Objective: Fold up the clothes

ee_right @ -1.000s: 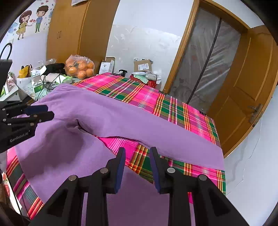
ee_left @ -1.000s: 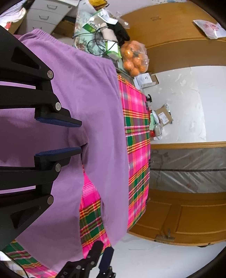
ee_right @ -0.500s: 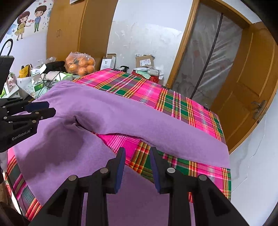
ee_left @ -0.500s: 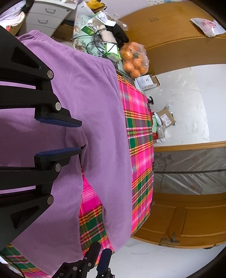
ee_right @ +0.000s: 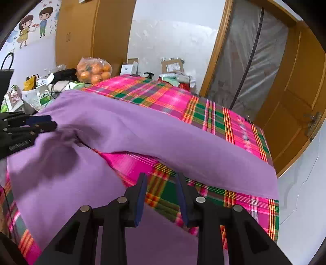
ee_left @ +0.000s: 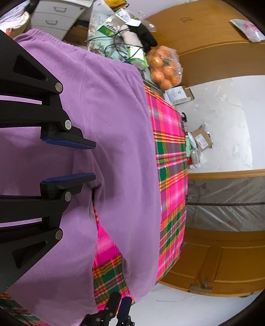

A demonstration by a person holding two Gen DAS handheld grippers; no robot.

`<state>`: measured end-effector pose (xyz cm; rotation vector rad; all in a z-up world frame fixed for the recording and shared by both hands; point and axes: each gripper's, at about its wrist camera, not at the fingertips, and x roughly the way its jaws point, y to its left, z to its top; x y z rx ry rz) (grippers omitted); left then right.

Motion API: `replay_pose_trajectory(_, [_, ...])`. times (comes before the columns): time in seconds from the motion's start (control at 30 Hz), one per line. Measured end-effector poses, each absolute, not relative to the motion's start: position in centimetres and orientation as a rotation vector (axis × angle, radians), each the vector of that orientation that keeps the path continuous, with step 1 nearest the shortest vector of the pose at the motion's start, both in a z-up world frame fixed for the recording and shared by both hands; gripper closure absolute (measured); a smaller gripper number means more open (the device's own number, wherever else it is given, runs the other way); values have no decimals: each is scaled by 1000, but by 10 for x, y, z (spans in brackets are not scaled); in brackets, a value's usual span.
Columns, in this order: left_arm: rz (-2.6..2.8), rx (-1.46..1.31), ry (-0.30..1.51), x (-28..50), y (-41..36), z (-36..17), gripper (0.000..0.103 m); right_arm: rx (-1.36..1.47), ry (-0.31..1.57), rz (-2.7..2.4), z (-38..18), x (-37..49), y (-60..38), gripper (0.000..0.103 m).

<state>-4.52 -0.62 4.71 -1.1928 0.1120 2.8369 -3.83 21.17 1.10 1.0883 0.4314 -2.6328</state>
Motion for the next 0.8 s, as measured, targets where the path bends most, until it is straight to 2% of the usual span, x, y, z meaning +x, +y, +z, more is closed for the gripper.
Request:
replay_pose_trajectory(0.13, [2798,-1219,124,-62,-5,35,78,1105,456,-2622,-4,-58,226,73])
replay_pose_trajectory(0.27, [2743,-1208,160,-76,7,32,78,1119,470,-2581,-17,-80,240,66])
replay_pose_trajectory(0.5, [2626,-1225,247,-94,32,19,78,1174,480,-2494,-35,-111,256,62])
replay_pose_trajectory(0.57, [2604,-1232,253,-94,33,15,71,1170,512,-2463,-39,-113,255,60])
replay_pose_trajectory(0.6, [2593,-1241,248,-95,34,13,71,1167,525,-2448,-41,-114,254,60])
replay_pose_trajectory(0.73, [2584,-1243,230,-95,31,9,71,1150,536,-2422,-44,-118,253,59])
replay_pose_trajectory(0.77, [2583,-1240,232,-95,31,8,75,1151,529,-2415,-45,-120,254,61])
replay_pose_trajectory(0.8, [2585,-1232,241,-94,31,8,79,1153,521,-2407,-44,-121,254,66])
